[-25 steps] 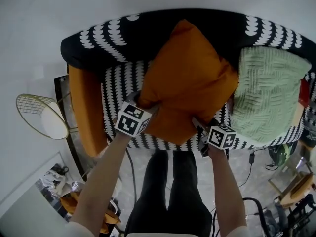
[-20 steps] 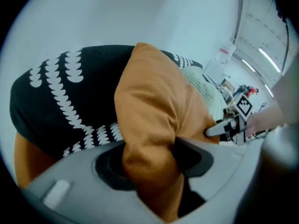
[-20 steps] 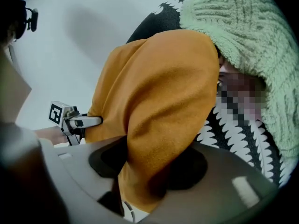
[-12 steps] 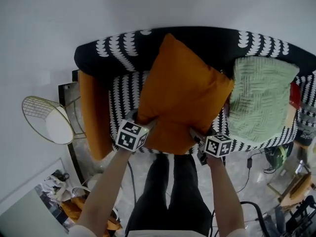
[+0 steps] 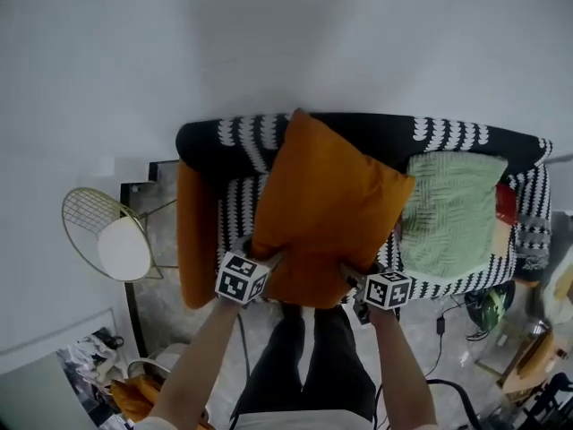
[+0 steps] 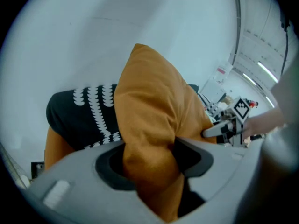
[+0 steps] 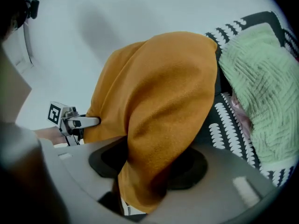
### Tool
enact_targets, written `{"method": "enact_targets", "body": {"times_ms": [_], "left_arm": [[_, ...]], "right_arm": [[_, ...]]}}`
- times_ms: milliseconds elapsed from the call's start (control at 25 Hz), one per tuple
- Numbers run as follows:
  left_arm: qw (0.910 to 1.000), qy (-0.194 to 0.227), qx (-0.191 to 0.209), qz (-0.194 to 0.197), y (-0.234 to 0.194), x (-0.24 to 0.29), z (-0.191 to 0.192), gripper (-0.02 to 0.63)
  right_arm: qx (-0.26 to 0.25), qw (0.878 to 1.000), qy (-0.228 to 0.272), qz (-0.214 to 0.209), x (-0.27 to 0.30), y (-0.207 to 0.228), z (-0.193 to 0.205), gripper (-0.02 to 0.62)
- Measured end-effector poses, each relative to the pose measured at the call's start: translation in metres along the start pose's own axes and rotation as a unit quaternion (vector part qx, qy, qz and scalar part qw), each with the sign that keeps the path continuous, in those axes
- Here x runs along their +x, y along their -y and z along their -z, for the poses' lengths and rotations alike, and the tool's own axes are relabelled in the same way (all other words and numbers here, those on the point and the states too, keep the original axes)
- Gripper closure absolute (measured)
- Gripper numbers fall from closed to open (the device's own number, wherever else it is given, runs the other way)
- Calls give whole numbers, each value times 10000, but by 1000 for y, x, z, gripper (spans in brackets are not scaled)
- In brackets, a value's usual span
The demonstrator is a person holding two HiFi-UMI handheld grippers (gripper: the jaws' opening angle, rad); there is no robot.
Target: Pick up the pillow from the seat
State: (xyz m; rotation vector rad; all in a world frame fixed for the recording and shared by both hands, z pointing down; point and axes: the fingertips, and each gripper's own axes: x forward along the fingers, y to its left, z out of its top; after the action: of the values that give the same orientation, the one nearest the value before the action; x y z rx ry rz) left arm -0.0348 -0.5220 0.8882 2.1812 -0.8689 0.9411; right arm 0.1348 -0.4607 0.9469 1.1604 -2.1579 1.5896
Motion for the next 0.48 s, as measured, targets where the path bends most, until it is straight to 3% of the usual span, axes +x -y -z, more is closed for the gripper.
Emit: {"method": "enact_targets", "body": {"times_ms": [480], "left_arm": [[9986, 451, 173, 205, 49, -163, -40, 370]], "right_arm": [[-248, 9994, 213, 73, -99, -146, -9, 351]]}}
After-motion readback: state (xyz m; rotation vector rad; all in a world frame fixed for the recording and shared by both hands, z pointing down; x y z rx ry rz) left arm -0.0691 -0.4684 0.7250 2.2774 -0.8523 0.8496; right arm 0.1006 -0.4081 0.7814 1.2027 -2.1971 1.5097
